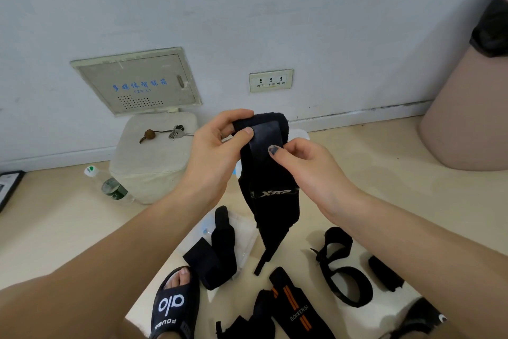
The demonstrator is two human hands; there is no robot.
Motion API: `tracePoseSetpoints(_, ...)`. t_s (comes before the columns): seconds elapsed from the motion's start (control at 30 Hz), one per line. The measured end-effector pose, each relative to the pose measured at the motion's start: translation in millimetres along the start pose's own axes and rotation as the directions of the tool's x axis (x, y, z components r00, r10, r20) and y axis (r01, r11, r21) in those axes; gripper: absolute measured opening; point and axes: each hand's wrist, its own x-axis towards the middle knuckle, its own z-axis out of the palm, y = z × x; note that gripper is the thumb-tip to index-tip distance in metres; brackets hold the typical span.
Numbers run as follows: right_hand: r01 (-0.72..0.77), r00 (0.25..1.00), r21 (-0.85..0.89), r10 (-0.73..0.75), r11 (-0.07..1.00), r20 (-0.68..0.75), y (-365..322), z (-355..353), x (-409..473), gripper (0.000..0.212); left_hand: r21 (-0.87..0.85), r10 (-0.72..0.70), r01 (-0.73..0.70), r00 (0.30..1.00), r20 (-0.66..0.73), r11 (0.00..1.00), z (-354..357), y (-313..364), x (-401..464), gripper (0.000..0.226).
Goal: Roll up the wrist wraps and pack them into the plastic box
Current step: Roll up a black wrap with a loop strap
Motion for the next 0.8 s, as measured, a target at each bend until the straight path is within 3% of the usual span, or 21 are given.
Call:
tracePoseSetpoints(0.37, 0.068, 0.998, -0.148, -0.068, 0.987, 0.005, -4.4, -4.4, 2.2, 0.043, -0.142, -0.073, 0.066, 0.996, -0.047, 0.988, 0.6, 7.4, -0.1, 0.028)
tracePoseSetpoints(0.47, 0.093, 0.994, -0.089, -0.087, 0.992, 0.069, -8.2, -7.7, 2.5, 0.023, -0.159, -0.075, 0.066, 0.996, -0.052, 0.985, -0.7, 9.8, -0.8, 0.028)
tracePoseSetpoints(0.63, 0.162, 0.983, -0.006, -0.161, 0.987, 0.092, -9.5, -6.1, 0.2, 0.03, -0.15, -0.083, 0.072, 0.994, -0.067, 0.986, 2.7, 12.5, -4.2, 0.025)
tracePoseSetpoints(0.8, 0.144, 0.987, 0.125, -0.152, 0.982, 0.06, -10.5, -5.5, -2.2, 0.012, 0.127, 0.001, -0.002, 1.0, 0.005, 0.992, 15.0, -2.8, -22.3, 0.038)
